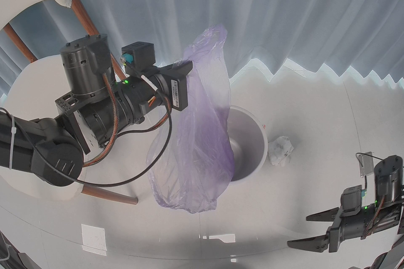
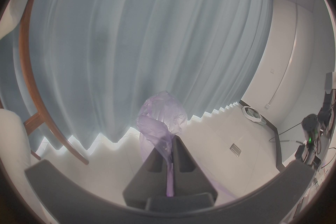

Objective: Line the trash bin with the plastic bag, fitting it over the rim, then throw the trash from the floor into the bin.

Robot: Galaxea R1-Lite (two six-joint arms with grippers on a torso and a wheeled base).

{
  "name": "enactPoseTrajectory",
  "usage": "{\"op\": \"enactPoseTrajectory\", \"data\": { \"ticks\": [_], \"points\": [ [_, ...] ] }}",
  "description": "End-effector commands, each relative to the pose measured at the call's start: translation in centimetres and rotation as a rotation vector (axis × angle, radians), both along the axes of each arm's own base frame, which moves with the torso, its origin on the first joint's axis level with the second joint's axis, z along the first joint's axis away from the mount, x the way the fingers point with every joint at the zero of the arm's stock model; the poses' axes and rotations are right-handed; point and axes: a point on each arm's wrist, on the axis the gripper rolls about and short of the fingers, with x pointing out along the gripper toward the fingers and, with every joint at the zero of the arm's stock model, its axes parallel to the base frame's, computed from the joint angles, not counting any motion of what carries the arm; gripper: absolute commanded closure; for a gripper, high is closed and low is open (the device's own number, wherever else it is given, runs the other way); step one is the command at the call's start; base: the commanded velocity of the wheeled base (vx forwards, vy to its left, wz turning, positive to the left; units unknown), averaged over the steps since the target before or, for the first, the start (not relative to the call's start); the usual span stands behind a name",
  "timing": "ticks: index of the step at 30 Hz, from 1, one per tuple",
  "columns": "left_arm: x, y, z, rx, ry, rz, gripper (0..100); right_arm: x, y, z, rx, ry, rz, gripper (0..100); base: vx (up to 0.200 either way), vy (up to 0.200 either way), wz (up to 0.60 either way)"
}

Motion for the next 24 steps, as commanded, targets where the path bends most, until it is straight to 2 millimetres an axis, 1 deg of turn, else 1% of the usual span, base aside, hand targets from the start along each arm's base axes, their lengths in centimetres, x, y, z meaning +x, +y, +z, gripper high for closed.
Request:
{"op": "enactPoseTrajectory", "data": {
  "ticks": [1, 2, 3, 6, 7, 8, 9, 10, 11, 12, 15, 16, 17, 19, 20, 21, 24],
  "points": [
    [-0.3, -0.5, 0.2, 0.002, -0.01, -0.015, 100, 1.3, 1.8, -2.4, -0.042, 0.128, 0.078, 0, 0.0, 0.0, 0.0],
    [-0.4, -0.4, 0.3, 0.001, -0.013, -0.014, 100, 2.8, 4.1, -4.0, -0.046, 0.128, 0.146, 0, 0.0, 0.0, 0.0],
    [-0.5, -0.4, 0.4, 0.001, -0.014, -0.014, 100, 3.0, 4.2, -4.2, -0.044, 0.127, 0.15, 0, 0.0, 0.0, 0.0],
    [-0.5, -0.4, 0.4, 0.008, -0.022, -0.015, 100, 5.2, 5.9, -5.2, -0.016, 0.114, 0.146, 0, 0.0, 0.0, 0.0],
    [-0.5, -0.4, 0.4, 0.01, -0.023, -0.015, 100, 5.4, 6.1, -5.3, -0.012, 0.115, 0.144, 0, 0.0, 0.0, 0.0],
    [-0.5, -0.4, 0.4, 0.012, -0.025, -0.015, 100, 6.2, 7.3, -5.7, 0.018, 0.116, 0.142, 0, 0.0, 0.0, 0.0],
    [-0.5, -0.4, 0.4, 0.012, -0.025, -0.016, 100, 6.6, 8.1, -6.0, 0.038, 0.12, 0.145, 100, 0.0, 0.0, 0.0],
    [-0.5, -0.4, 0.4, 0.013, -0.025, -0.016, 100, 6.9, 8.9, -6.3, 0.06, 0.128, 0.143, 100, 0.0, 0.0, 0.0],
    [-0.5, -0.4, 0.4, 0.013, -0.025, -0.016, 100, 6.9, 8.9, -6.3, 0.06, 0.128, 0.143, 100, 0.0, 0.0, 0.0],
    [-0.5, -0.5, 0.4, 0.013, -0.026, -0.018, 100, 7.3, 10.4, -6.6, 0.106, 0.142, 0.137, 100, 0.0, 0.0, 0.0],
    [-0.6, -0.8, 0.3, 0.014, -0.024, -0.024, 100, 8.2, 12.9, -7.1, 0.173, 0.164, 0.122, 100, 0.0, 0.0, 0.0],
    [-0.6, -0.8, 0.3, 0.014, -0.024, -0.024, 100, 8.2, 13.1, -7.2, 0.177, 0.166, 0.119, 100, 0.0, 0.0, 0.0],
    [-0.7, -1.0, 0.3, 0.014, -0.022, -0.018, 100, 8.8, 14.4, -7.3, 0.206, 0.162, 0.096, 100, 0.0, 0.0, 0.0],
    [-0.9, -1.2, 0.2, 0.014, -0.02, -0.009, 100, 9.5, 15.9, -7.4, 0.232, 0.154, 0.059, 100, 0.0, 0.0, 0.0],
    [-0.9, -1.2, 0.2, 0.014, -0.02, -0.009, 100, 9.5, 15.9, -7.4, 0.232, 0.154, 0.059, 100, 0.0, 0.0, 0.0],
    [-1.0, -1.4, 0.2, 0.014, -0.02, -0.006, 100, 10.4, 16.9, -7.5, 0.259, 0.136, 0.029, 100, 0.0, 0.0, 0.0],
    [-1.0, -1.5, 0.1, 0.015, -0.017, -0.009, 100, 12.3, 17.9, -7.3, 0.3, 0.07, -0.017, 100, 0.0, 0.0, 0.0]
  ]
}}
